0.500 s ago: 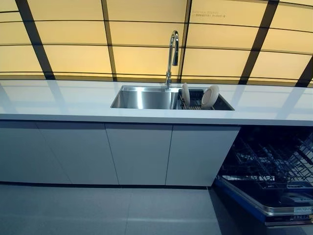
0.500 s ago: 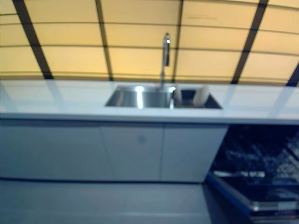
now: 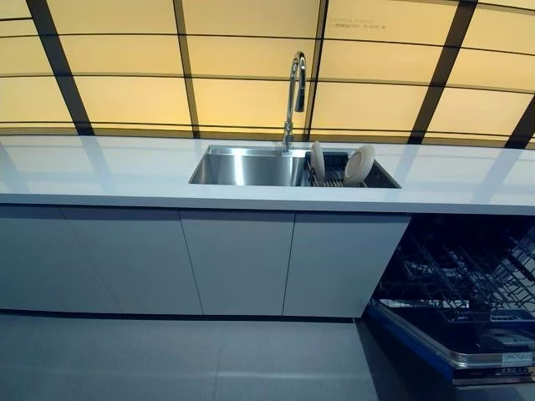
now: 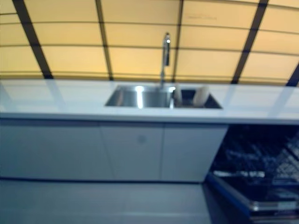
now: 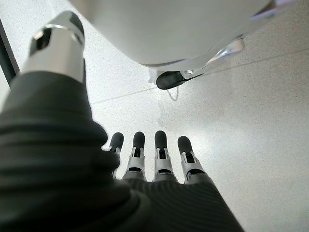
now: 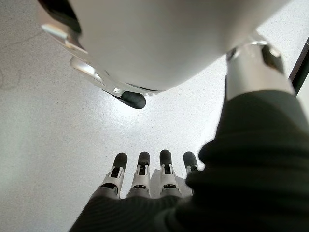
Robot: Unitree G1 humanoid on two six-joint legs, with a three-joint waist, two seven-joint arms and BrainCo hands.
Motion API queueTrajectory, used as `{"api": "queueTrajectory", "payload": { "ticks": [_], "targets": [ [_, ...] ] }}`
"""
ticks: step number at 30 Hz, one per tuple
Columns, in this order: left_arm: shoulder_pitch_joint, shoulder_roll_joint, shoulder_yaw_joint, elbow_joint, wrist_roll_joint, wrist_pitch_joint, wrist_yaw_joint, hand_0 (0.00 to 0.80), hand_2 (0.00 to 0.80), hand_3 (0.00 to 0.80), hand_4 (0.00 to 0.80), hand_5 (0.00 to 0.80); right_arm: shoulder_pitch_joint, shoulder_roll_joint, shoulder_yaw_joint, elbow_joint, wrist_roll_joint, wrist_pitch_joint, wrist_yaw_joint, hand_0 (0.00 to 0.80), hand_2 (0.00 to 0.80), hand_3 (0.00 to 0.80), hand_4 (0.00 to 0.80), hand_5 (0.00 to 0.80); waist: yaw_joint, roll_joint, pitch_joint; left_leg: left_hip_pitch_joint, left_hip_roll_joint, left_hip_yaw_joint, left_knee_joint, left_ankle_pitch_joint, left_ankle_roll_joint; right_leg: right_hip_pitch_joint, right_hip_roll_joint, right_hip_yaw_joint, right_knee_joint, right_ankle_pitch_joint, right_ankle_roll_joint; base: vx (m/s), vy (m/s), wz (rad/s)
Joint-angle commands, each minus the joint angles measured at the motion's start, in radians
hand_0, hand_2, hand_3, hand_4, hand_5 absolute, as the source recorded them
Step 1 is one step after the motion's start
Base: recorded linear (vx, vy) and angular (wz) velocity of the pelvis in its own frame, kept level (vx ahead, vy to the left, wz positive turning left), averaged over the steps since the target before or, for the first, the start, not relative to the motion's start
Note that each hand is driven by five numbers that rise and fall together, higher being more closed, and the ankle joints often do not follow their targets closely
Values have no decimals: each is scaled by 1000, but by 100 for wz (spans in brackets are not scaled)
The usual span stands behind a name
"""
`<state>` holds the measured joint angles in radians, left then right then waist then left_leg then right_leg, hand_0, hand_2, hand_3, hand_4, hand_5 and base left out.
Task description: Take plates into dishwasher
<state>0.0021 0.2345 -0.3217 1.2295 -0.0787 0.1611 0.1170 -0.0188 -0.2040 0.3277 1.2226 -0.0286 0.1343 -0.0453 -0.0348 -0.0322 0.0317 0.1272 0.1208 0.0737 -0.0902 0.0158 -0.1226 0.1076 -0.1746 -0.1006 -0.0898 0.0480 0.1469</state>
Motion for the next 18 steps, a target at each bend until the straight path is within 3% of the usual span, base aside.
{"api": "queueTrajectory", "payload": {
  "ticks": [1, 7, 10, 13, 18],
  "targets": [
    [-75, -42, -13, 54, 19, -13, -4, 0, 0, 0, 0, 0, -62, 2, 34, 39, -31, 11, 1, 0, 0, 0, 0, 0, 22, 11, 51, 1, -69, -35, 10, -11, 99, 11, 78, 10, 44, -24, -60, 0, 0, 0],
    [-80, -41, -19, 51, 28, -14, -4, 0, 0, 0, 0, 0, -68, -1, 38, 34, -11, -19, 65, 0, 0, 0, 0, 0, 26, 13, 58, -2, -67, -40, 12, -8, 97, 11, 79, 6, 47, -26, -63, 0, 0, 0],
    [-82, -30, -16, 41, 50, -5, -13, 0, 0, 0, 0, 0, -74, -13, 51, -4, 31, -88, 185, 0, 0, 0, 0, 0, 33, 9, 63, -1, -67, -46, 13, -6, 94, 14, 76, -1, 49, -26, -61, 6, -15, 1],
    [-81, -1, -19, 30, 80, 4, -30, 0, 0, 0, 0, 0, -87, -51, 60, -83, 103, -106, 293, 0, 0, 0, 0, 0, 42, -3, 67, -2, -68, -49, 15, -6, 93, 16, 75, -8, 51, -25, -60, 17, -67, 8],
    [-60, 48, -25, 0, 128, 5, -51, 0, 0, 0, 0, 0, -108, -166, 50, -334, 195, -209, 424, 0, 0, 0, 0, 0, 53, -22, 65, -6, -66, -51, 15, -6, 90, 15, 74, -19, 47, -21, -57, 22, -93, 7]
  ]
}}
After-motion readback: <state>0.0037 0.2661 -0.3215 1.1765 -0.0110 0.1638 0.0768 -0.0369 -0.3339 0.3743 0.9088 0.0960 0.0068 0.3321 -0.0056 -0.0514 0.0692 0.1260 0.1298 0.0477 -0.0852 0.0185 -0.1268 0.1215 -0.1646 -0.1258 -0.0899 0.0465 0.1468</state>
